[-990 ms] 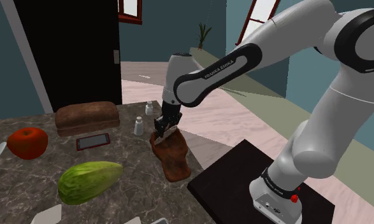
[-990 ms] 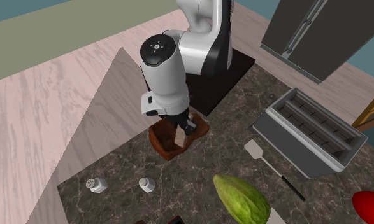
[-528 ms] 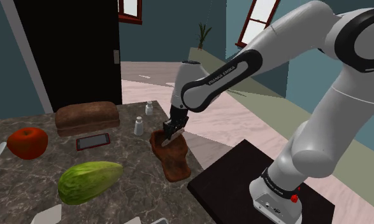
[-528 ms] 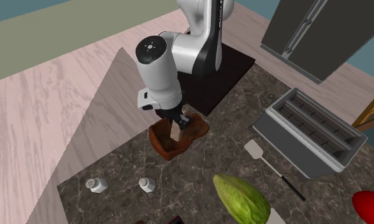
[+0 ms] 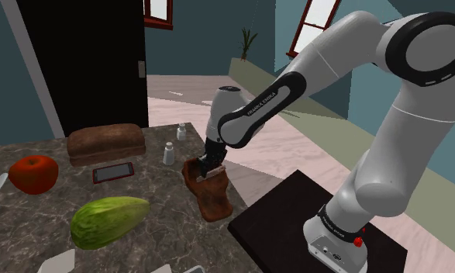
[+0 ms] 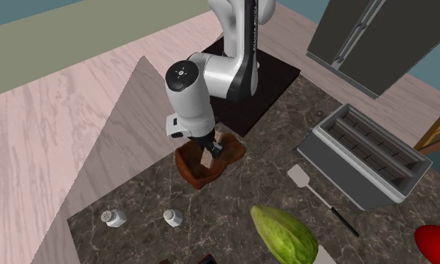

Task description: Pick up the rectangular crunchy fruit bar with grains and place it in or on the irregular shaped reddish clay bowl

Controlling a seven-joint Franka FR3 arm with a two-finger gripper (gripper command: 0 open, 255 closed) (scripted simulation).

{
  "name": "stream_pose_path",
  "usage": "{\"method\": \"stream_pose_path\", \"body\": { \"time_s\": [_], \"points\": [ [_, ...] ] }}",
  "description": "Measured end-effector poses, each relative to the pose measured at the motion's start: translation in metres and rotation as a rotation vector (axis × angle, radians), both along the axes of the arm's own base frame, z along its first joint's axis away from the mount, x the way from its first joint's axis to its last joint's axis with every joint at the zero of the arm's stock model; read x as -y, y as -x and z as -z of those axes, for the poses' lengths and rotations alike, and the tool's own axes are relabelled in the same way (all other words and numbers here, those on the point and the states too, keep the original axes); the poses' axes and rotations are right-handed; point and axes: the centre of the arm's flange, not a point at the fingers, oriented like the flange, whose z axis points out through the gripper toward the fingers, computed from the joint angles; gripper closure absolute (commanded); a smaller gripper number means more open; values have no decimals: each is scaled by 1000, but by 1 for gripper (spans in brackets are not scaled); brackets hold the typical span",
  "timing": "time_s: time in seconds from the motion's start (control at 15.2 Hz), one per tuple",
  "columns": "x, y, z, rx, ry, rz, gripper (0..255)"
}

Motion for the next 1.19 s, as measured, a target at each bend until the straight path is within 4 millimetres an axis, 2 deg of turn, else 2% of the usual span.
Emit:
{"method": "stream_pose_path", "body": {
  "time_s": [0.46,0.53,0.92,1.19],
  "points": [
    [0,0,6,-1,0,0,255],
    [0,0,6,-1,0,0,0],
    [2,-1,7,-1,1,2,0],
    [3,-3,-30,0,0,3,0]
  ]
}}
